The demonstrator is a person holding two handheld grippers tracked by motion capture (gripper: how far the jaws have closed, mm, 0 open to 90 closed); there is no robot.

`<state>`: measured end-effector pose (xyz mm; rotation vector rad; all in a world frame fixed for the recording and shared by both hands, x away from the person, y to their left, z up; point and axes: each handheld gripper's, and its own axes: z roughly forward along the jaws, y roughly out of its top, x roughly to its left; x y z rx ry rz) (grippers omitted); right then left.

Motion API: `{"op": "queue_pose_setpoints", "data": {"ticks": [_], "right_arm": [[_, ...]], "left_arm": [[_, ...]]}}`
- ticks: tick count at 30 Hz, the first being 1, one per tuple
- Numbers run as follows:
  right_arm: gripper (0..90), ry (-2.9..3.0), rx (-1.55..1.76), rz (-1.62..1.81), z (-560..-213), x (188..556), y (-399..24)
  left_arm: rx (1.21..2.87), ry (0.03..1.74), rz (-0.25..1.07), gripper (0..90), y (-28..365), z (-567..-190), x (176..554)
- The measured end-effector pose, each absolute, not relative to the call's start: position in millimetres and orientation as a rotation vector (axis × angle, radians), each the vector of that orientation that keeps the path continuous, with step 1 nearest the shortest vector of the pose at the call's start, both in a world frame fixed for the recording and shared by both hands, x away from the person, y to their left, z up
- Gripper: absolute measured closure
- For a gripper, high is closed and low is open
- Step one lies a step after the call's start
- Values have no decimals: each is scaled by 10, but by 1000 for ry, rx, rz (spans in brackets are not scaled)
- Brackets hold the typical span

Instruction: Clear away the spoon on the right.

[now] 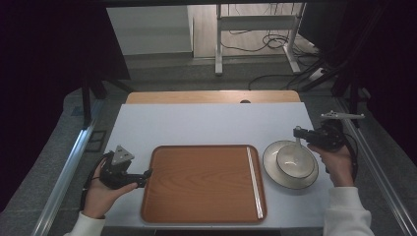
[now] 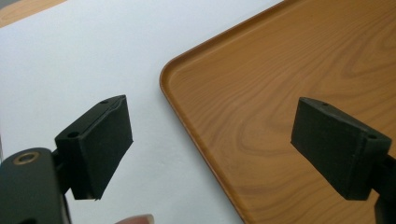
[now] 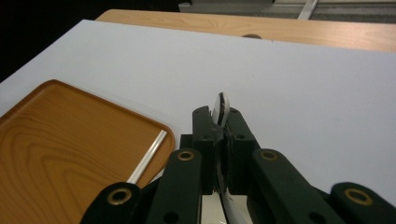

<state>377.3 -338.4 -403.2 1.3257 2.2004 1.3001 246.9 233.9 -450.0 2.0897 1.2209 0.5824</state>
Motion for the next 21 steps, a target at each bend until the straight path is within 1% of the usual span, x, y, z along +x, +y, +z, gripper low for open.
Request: {"op": "queue_pose_setpoints", "data": {"ticks": [21], "right_arm": [[856,2181,1189,1376,-3769,3608,-3182]], "left_arm": [[2095,1218,582,122,2334,-4509,2471]]}}
